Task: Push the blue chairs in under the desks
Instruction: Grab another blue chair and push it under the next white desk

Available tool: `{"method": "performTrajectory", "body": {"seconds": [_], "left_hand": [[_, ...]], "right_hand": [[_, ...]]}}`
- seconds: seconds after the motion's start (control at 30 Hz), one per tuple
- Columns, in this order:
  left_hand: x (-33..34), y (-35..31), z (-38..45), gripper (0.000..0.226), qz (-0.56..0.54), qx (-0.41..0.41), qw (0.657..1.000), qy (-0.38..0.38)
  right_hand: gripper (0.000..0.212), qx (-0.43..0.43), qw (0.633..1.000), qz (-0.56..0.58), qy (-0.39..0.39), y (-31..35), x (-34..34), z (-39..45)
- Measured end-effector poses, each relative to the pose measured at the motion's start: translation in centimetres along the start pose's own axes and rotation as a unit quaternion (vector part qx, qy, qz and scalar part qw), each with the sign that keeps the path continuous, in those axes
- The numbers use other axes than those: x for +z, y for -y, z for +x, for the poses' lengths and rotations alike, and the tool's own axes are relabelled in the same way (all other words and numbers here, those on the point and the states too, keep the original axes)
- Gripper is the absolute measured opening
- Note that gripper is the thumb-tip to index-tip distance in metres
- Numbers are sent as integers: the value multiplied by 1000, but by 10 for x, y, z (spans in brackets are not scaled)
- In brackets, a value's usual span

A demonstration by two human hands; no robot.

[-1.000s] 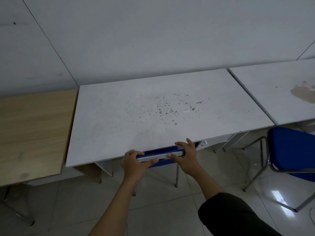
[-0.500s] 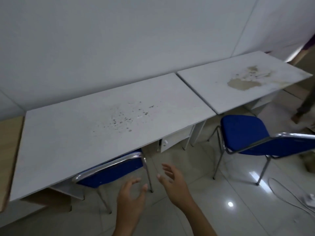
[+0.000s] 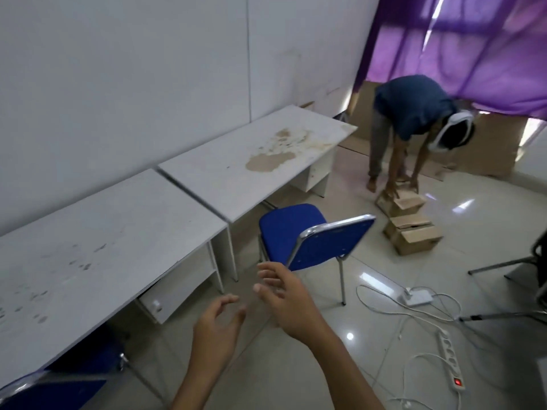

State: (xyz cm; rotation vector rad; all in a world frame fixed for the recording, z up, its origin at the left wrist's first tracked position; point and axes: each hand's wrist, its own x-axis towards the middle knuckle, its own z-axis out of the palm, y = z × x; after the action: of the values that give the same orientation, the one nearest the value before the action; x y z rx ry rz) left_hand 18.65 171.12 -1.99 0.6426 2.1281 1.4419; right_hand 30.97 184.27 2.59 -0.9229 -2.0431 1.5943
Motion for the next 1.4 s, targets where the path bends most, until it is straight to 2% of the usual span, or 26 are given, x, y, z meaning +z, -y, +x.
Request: {"method": "performTrajectory", "body": {"seconds": [0.23, 0.5, 0.73, 0.83, 0.93, 1.07, 1.17, 1.27, 1.4], "left_hand": [[108, -55, 82, 14, -7, 90, 995, 42], [234, -96, 191, 14, 3, 55, 996, 67], [302, -79, 247, 16, 66, 2, 993, 94], [315, -61, 263, 15, 73, -42, 994, 63], [329, -46, 268, 14, 68, -101, 993, 0], [353, -46, 259, 22, 76, -146, 984, -70], [375, -52, 252, 33, 99, -166, 972, -134], [401, -59, 254, 30, 111, -171, 961, -185], [436, -68, 255, 27, 111, -162, 953, -230]], "right_hand": [[37, 7, 997, 5, -75, -29, -111, 57], [31, 47, 993, -38, -98, -81, -226, 157], [32, 71, 989, -73, -109, -137, -274, 226], [33, 52, 989, -100, -100, -162, -283, 253], [21, 15, 982, -175, -73, -191, -292, 278], [24, -54, 943, -326, -33, -220, -302, 295], [31, -172, 900, -398, 32, -236, -313, 298], [35, -219, 882, -411, 69, -244, -334, 313], [29, -274, 874, -390, 93, -254, -365, 337]]}}
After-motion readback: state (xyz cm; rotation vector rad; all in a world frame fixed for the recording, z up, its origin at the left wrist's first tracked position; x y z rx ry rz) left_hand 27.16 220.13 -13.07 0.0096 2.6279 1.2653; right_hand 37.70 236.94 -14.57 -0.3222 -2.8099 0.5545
